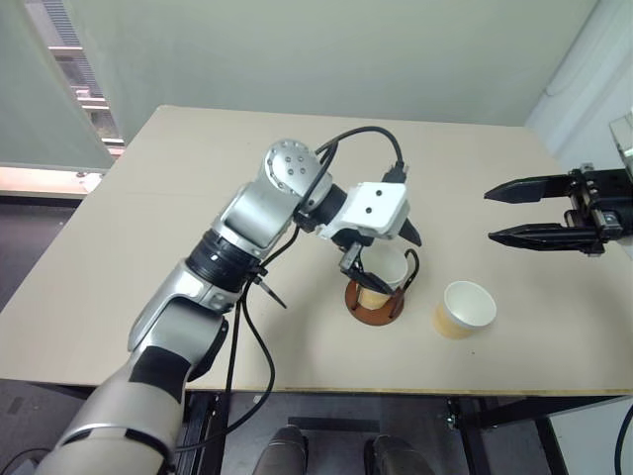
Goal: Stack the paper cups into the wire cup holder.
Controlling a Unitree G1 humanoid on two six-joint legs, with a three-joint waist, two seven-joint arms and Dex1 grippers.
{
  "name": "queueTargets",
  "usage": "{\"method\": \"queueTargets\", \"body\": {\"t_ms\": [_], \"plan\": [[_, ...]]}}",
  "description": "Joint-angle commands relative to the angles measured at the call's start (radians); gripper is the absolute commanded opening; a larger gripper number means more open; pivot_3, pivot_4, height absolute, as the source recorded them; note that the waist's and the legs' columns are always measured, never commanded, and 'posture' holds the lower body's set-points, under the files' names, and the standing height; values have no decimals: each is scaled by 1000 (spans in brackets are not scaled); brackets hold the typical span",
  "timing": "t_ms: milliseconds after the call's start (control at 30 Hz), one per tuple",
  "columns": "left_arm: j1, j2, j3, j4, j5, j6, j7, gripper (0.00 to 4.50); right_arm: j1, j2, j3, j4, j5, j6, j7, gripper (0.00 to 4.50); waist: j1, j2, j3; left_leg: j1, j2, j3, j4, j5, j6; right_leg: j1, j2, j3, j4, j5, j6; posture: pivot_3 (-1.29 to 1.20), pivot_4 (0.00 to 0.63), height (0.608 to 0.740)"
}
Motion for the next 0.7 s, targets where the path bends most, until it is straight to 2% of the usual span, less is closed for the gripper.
{"method": "queueTargets", "body": {"t_ms": [33,200,333,433,700], "plan": [[-20,-4,26,-4,1,-17,12,4443,11,-37,-29,-28,-11,26,-41,2988,0,0,0,0,0,0,0,0,0,0,0,0,0,0,0,0,150,740],[-26,49,156,32,-62,46,72,4443,132,-91,2,-110,-99,77,-141,2988,2,0,0,0,0,0,0,0,0,0,0,0,0,0,0,0,150,740],[-5,108,270,8,-139,127,106,4443,219,-120,16,-165,-133,93,-166,2988,-2,1,0,0,0,1,-1,0,0,-1,0,1,0,0,0,0,150,740],[47,170,352,-57,-202,199,127,4443,283,-135,57,-188,-237,19,-202,2988,-2,1,0,0,0,1,-1,0,0,-1,0,0,0,-1,1,0,150,740],[266,379,458,-229,-257,295,166,4443,336,-160,117,-252,-306,-35,-176,2988,-4,1,0,1,0,2,-1,0,0,-2,1,1,1,-1,1,0,150,740]]}}
